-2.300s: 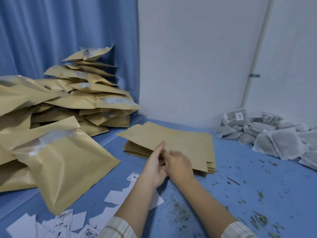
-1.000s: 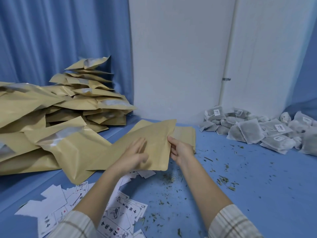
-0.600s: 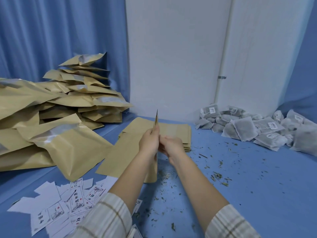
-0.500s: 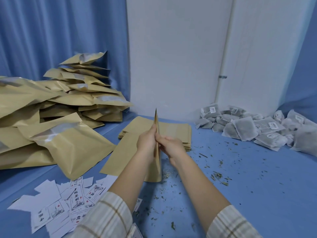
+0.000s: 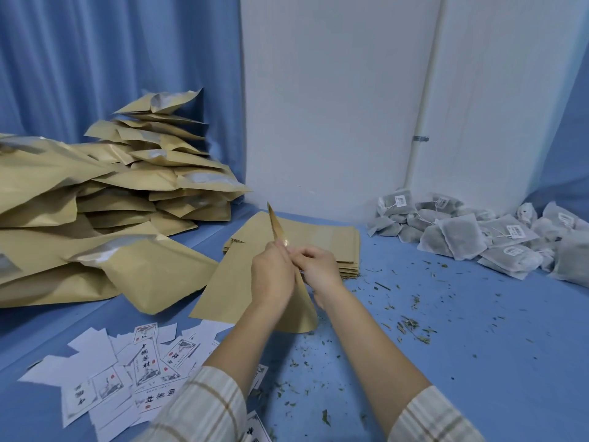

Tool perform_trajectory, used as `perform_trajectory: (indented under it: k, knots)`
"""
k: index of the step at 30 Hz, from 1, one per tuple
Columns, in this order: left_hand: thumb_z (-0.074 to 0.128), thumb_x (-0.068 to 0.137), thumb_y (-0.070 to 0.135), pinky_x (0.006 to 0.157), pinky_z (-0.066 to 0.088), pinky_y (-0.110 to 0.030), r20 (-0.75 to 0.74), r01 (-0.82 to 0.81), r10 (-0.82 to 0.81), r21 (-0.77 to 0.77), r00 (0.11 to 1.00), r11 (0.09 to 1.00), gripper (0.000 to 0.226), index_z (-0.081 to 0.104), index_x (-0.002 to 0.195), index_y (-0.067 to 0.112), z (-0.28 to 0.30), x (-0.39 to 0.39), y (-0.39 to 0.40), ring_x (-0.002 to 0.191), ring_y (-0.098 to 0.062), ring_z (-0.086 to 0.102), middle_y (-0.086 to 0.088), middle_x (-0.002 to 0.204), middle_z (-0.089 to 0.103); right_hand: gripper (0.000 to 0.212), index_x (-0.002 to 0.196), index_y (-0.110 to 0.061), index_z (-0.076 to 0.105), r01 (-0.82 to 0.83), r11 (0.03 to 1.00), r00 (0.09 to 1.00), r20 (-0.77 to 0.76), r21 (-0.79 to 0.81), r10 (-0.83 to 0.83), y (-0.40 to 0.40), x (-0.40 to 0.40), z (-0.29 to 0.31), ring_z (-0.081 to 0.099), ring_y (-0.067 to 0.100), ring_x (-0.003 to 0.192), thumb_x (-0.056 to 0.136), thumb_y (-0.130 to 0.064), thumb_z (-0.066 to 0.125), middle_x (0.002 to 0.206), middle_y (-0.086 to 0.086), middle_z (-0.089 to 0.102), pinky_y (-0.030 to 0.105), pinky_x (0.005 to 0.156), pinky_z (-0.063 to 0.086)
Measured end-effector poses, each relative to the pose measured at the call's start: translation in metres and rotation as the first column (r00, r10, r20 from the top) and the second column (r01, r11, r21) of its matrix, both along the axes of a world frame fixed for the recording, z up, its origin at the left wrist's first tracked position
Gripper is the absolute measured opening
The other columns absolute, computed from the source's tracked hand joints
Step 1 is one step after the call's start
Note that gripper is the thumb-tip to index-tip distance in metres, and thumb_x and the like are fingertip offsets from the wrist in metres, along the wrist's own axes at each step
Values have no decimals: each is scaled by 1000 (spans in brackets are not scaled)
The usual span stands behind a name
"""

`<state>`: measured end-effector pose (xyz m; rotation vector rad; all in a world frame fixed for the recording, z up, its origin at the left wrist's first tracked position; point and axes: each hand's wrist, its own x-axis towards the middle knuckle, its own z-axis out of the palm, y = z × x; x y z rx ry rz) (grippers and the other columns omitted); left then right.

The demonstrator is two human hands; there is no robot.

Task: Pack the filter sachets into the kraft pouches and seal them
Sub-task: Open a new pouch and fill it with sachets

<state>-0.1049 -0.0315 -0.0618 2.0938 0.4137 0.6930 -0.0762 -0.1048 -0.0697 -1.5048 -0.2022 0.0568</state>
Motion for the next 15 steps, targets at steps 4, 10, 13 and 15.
perform_trajectory:
  k: [4,10,13,15]
  knots:
    - [48,94,17,47,39,-13,-67,105,-111,-82,992,991,22,57,77,6,4,2,9,67,-17,61,-11,82,64,13,83,-12,57,241,897,950,278,-371,-141,1,-2,1,55,15,76,93,-18,51,82,0,62,23,63,42]
    - [44,89,15,51,48,-23,-202,228,-214,49,956,973,33,47,56,10,9,2,8,61,-24,59,-8,63,59,13,86,-11,36,346,711,863,505,-613,16,-5,-3,-11,49,24,70,92,-19,44,77,4,55,33,56,36]
    - [47,88,10,35,33,-11,-162,222,-208,79,965,972,37,41,51,13,-1,1,4,50,-13,46,0,55,48,14,86,-10,39,381,744,896,419,-549,-150,-8,3,-11,49,22,73,94,-20,44,74,-2,49,29,57,33]
    - [47,89,8,38,35,-15,-177,221,-204,83,963,972,37,39,53,12,-10,4,5,52,-14,49,0,57,48,14,87,-10,41,375,733,913,364,-567,-186,-8,6,-12,46,19,75,94,-21,47,80,0,50,27,57,31]
